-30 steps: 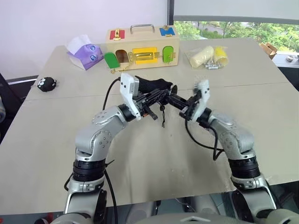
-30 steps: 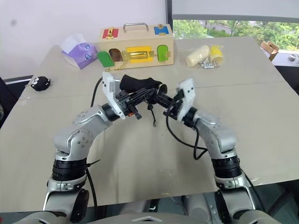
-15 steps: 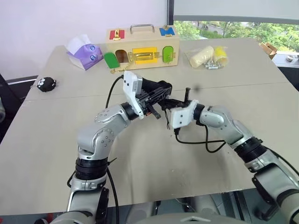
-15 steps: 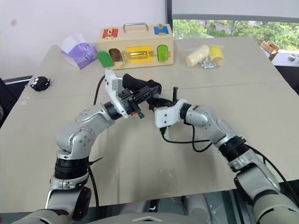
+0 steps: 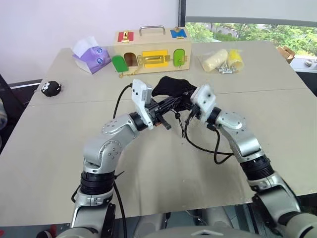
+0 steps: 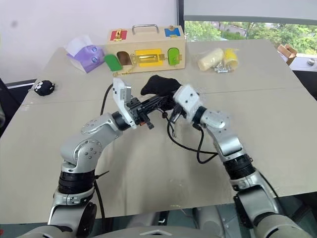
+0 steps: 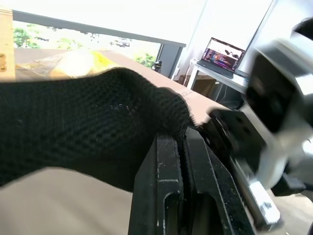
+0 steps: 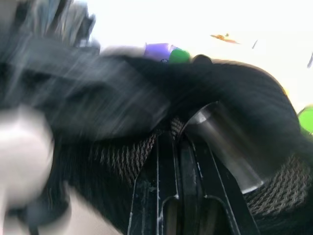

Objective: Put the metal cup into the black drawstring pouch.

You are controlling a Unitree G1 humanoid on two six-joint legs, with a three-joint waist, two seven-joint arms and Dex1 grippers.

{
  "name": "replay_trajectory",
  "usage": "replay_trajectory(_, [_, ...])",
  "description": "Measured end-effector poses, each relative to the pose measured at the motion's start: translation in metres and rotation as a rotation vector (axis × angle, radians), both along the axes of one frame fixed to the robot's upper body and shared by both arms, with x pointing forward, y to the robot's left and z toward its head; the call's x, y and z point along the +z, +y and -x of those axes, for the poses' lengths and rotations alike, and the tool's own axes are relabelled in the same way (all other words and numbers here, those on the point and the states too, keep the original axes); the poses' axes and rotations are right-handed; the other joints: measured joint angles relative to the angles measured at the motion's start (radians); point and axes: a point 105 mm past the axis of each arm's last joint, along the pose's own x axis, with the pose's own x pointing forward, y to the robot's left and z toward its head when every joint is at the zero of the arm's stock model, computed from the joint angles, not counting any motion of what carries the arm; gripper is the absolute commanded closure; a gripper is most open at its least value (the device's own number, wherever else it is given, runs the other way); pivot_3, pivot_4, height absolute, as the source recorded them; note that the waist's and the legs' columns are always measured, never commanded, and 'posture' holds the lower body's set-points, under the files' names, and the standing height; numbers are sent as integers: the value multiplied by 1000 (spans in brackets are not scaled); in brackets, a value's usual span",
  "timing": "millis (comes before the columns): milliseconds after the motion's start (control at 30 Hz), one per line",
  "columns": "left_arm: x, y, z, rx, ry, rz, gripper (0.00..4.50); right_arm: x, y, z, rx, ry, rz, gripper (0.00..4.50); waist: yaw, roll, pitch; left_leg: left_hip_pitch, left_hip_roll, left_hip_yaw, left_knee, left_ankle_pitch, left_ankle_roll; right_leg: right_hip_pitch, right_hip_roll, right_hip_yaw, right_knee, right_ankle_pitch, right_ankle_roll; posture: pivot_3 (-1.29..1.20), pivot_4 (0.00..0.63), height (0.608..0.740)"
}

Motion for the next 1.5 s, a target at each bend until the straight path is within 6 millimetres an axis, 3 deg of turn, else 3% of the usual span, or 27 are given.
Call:
replay_trajectory(67, [1,0,-3,10,0,4,4500,-10,0,3,24,-118,153,3169,-1,0,0,0,0,1,0,0,0,0,0,1,0,0,0,0,150,740])
replay_trajectory(167, [1,2,-8,43,4,-2,4500,-12,3,7,51,-191,192,1795,-2,0,0,0,0,2,0,0,0,0,0,2,0,0,0,0,150,740])
replay_trajectory(300, [-1,10,-22,132,24,2,4500,-6,-1,11,64,-235,167,1795,3,0,0,0,0,1,1,0,0,1,0,1,-1,0,0,0,150,740])
replay_trajectory(500, [-4,19,-32,200,58,39,4500,10,-34,30,7,-365,76,1795,10,0,0,0,0,1,1,0,0,1,-1,1,-2,0,0,0,150,740])
replay_trajectory(567, [-4,20,-33,209,66,54,4500,10,-40,36,-32,-288,-21,1795,7,0,0,0,1,1,0,0,0,1,-1,1,-2,0,0,0,150,740])
replay_trajectory(633, [-3,21,-33,212,64,63,4500,-7,-40,37,-57,-68,-120,1795,1,0,0,0,2,0,0,0,0,1,0,1,-1,0,0,0,150,740])
replay_trajectory(733, [-3,21,-34,212,68,66,4500,-44,-26,46,-24,285,-166,1795,0,0,0,1,2,0,1,0,0,2,0,1,0,1,-1,0,150,740])
replay_trajectory(833, [-7,20,-36,211,82,75,4500,-67,-11,44,-65,510,-204,1795,1,0,0,1,2,0,1,0,0,2,0,0,0,1,-2,0,150,740])
replay_trajectory(1067, [-9,17,-37,208,90,86,4500,-61,18,24,-53,609,-234,1795,2,0,0,2,1,0,1,0,0,3,1,0,-1,1,-2,0,150,740])
replay_trajectory(1200, [-9,17,-37,213,88,81,4500,-70,33,19,-38,656,-241,1795,0,0,0,1,1,0,0,0,0,2,0,0,-1,1,-2,0,150,740])
replay_trajectory(1300, [-9,18,-37,217,89,80,4500,-74,37,19,-21,667,-240,2501,1,0,0,1,1,0,0,0,0,1,0,0,-2,1,-2,0,150,740])
replay_trajectory(1333, [-10,19,-37,219,90,80,4500,-74,38,18,-22,661,-242,3166,0,0,0,1,1,0,0,0,0,1,0,0,-2,1,-2,0,150,740])
replay_trajectory(1367, [-10,19,-37,220,90,81,4500,-74,38,18,-23,658,-242,3446,0,0,0,1,1,0,0,0,0,1,0,0,-2,1,-1,0,150,740])
replay_trajectory(1433, [-10,19,-37,223,88,82,4500,-73,37,17,-36,643,-243,4430,0,0,0,1,1,0,0,0,0,2,0,0,-1,1,-1,0,150,740])
replay_trajectory(1500, [-9,19,-37,225,86,85,4500,-74,34,13,-64,631,-243,4481,1,0,0,1,1,0,0,0,0,2,0,0,-1,1,-2,0,150,740])
